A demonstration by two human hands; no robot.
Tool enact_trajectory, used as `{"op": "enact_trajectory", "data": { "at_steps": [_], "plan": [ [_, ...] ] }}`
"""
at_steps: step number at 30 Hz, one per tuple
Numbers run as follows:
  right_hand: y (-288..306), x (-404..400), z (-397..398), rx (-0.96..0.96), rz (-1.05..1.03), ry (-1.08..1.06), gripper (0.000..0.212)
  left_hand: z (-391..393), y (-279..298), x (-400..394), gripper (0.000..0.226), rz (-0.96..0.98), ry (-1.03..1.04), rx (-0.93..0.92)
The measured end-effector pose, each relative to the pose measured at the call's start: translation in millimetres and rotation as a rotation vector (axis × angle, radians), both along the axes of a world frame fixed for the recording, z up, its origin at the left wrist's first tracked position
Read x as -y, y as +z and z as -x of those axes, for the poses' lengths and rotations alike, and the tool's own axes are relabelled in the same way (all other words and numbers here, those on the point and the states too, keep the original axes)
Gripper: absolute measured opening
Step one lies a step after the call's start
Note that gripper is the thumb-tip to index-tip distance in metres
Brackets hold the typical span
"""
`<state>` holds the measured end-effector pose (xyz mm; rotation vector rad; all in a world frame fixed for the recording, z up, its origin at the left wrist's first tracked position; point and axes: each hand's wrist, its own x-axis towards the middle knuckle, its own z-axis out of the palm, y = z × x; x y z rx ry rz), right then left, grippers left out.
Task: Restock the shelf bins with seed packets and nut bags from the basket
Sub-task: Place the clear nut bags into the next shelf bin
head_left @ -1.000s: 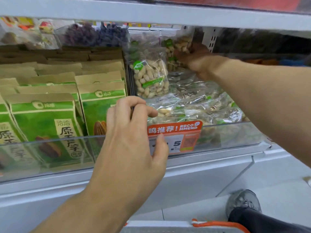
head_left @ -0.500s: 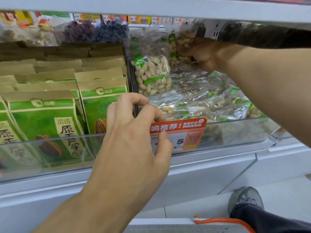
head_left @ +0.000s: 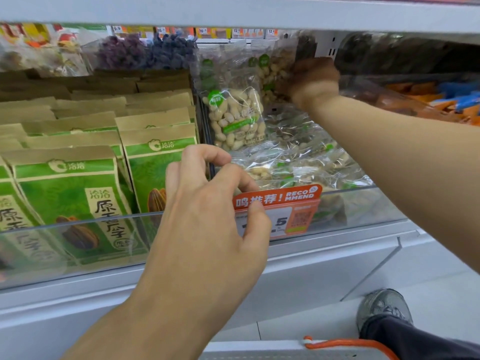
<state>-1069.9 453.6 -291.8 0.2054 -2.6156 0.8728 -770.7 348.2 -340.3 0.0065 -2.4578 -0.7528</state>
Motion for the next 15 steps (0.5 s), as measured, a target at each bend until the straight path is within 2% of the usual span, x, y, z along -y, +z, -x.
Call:
{"op": "enact_trajectory", "data": {
  "at_steps": [2,8,11,15],
  "plan": [
    [1,3,-4,-0.058,-0.111,-0.034,0.042,1,0,0,0.01,0.008,0.007,-0.002],
    [6,-5,-12,0.046,-0.16,0.079,0.05,0,-5,2,0.005,0.055,0.015,-0.027],
    [9,-17,-21,0.031,-0.177,0.097,0.042,-1,-8,3,0.008,0.108,0.026,-0.037],
    [11,-32,-59,0.074,-0.068,0.132,0.046,-5,-12,-2,0.019,0.155,0.048,-0.036]
  ]
}}
